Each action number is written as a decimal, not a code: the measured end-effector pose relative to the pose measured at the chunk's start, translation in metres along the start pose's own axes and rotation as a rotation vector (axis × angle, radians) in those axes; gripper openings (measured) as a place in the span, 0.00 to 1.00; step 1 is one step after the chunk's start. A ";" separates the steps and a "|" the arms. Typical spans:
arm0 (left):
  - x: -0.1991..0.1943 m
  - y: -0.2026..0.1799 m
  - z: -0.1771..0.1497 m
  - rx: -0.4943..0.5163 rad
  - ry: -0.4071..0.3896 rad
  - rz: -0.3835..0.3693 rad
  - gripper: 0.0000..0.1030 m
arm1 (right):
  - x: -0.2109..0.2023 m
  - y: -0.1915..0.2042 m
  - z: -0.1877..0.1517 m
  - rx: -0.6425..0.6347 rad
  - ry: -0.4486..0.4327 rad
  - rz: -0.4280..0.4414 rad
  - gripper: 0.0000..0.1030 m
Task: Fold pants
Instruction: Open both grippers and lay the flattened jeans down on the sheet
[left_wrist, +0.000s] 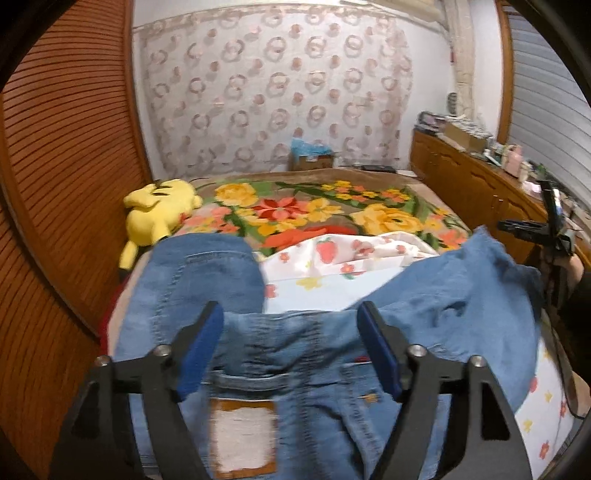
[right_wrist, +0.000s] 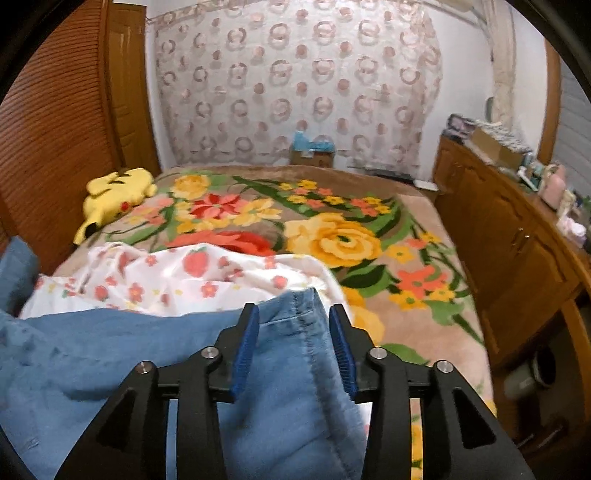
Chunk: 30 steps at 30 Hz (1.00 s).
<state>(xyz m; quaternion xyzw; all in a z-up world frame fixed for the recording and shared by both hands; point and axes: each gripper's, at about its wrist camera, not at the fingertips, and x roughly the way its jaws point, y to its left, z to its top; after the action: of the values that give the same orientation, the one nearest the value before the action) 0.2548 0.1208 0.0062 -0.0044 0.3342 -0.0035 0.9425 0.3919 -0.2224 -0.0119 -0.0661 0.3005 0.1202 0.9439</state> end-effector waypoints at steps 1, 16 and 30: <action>0.001 -0.005 0.001 0.006 0.003 -0.012 0.74 | -0.001 0.000 -0.001 -0.007 0.005 0.010 0.46; 0.068 -0.096 0.013 0.208 0.153 -0.239 0.74 | -0.007 -0.006 -0.008 -0.010 0.079 0.125 0.50; 0.133 -0.118 0.010 0.280 0.355 -0.244 0.35 | -0.030 -0.002 -0.027 -0.002 0.092 0.154 0.50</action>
<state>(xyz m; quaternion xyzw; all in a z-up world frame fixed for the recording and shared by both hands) 0.3641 0.0017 -0.0689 0.0864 0.4877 -0.1639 0.8531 0.3539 -0.2354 -0.0167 -0.0491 0.3478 0.1895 0.9169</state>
